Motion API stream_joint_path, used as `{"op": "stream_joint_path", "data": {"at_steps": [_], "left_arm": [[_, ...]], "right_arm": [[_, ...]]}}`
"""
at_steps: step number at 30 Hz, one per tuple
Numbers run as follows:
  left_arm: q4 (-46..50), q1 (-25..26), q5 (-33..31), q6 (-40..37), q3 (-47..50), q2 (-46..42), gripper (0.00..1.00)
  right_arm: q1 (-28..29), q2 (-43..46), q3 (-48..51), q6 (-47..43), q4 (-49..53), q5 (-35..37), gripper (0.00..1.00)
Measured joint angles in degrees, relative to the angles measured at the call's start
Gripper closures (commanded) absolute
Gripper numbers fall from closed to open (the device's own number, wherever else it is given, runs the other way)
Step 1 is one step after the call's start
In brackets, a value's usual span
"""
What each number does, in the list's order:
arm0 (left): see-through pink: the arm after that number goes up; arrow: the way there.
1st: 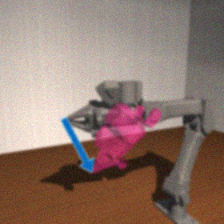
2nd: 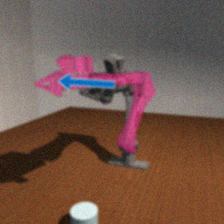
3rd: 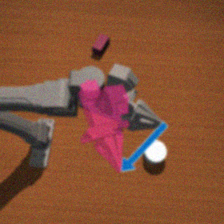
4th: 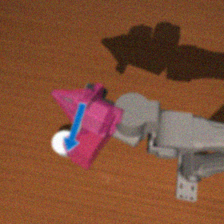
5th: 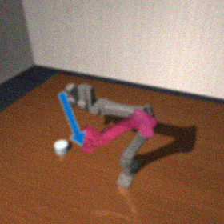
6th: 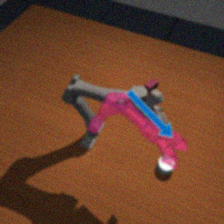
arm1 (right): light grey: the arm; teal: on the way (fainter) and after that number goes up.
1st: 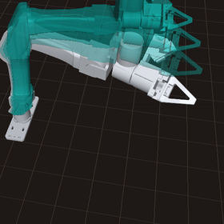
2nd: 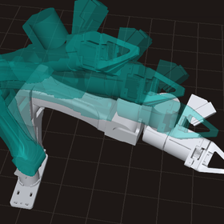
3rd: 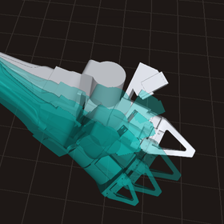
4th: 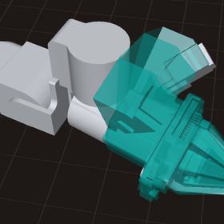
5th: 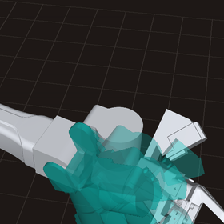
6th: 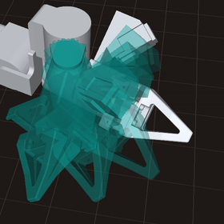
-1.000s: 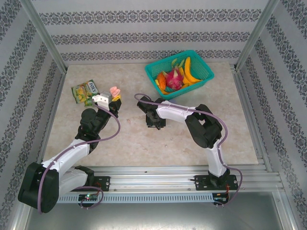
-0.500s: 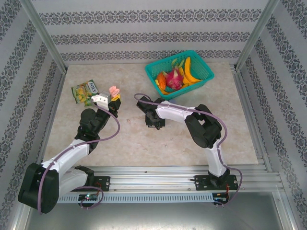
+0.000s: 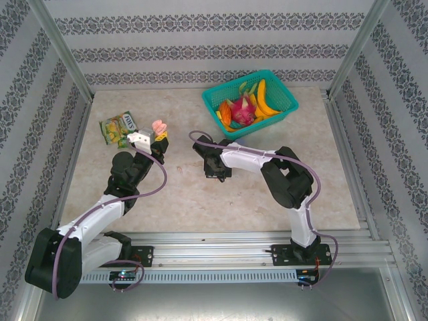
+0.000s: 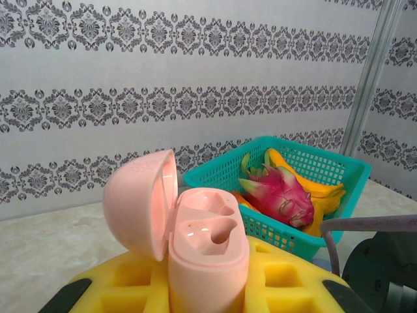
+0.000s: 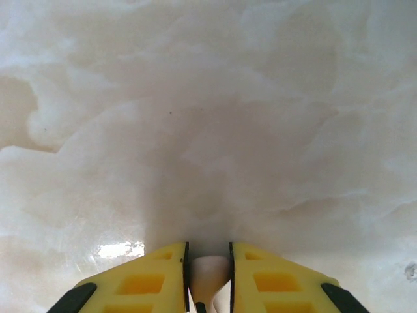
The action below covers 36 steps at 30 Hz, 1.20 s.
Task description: Insert wireless bluetooth earbuds into charging case
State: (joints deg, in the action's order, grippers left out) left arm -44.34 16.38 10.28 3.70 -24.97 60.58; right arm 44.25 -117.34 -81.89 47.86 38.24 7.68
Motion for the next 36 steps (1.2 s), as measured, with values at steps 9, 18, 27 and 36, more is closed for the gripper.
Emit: {"op": "stream_joint_path", "data": {"at_steps": [9,18,27,36], "left_arm": [[0.5,0.0,1.1,0.2,0.0,-0.1,1.0],[1.8,0.0,4.5,0.4,0.0,-0.1,1.0],[1.9,0.0,12.2,2.7,0.0,1.6,1.0],[-2.4,0.8,21.4,5.4,0.0,10.0,1.0]], "right_arm": [[-1.0,3.6,4.6,0.0,-2.1,0.0,0.78],[-2.6,10.5,9.1,-0.2,-5.8,0.0,0.79],[-4.7,18.1,12.1,-1.5,-8.9,-0.4,0.78],[-7.1,26.3,13.1,-3.7,-10.5,-1.5,0.78]]}}
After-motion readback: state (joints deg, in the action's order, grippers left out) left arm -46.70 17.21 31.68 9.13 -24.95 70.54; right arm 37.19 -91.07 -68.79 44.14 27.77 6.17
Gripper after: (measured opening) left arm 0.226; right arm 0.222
